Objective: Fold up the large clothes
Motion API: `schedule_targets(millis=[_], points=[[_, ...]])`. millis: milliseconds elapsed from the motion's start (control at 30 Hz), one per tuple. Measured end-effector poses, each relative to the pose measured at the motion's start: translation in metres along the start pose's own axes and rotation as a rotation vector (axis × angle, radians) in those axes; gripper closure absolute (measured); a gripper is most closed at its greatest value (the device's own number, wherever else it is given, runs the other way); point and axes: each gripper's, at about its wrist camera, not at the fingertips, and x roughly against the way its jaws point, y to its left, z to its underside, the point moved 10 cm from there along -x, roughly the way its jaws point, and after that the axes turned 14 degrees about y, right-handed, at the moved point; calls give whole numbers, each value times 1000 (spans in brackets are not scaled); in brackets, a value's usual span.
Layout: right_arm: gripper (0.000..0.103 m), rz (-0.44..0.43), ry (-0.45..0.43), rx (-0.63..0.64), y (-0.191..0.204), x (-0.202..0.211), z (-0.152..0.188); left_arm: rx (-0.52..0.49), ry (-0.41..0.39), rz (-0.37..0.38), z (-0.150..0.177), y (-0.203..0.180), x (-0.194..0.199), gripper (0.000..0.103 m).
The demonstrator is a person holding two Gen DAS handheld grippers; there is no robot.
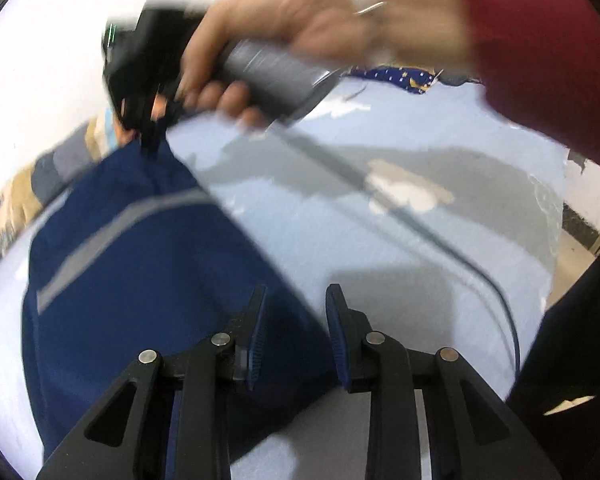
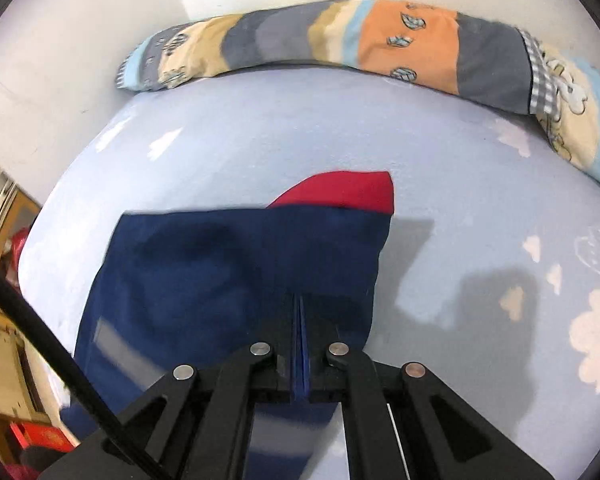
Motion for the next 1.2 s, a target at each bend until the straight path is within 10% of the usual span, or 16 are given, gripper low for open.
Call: schedule_targets(millis=[200,400,767,967,1200], points=[[103,95,79,-76,-31,-64,-9,-25,94,-33,9,10,-30,71],[101,16,46,-88,-22,-32,-6,2,48,-16,7,7,-13,71],[93,-60,67,-68,3,-34,82,55,66,-69,12,26,-21,61],[86,-65,26,-2,35,7,86,231,27,-85,29,82,21,54],[78,-47,52,4,62,-17,116,598,225,-79,89,176,2,54]])
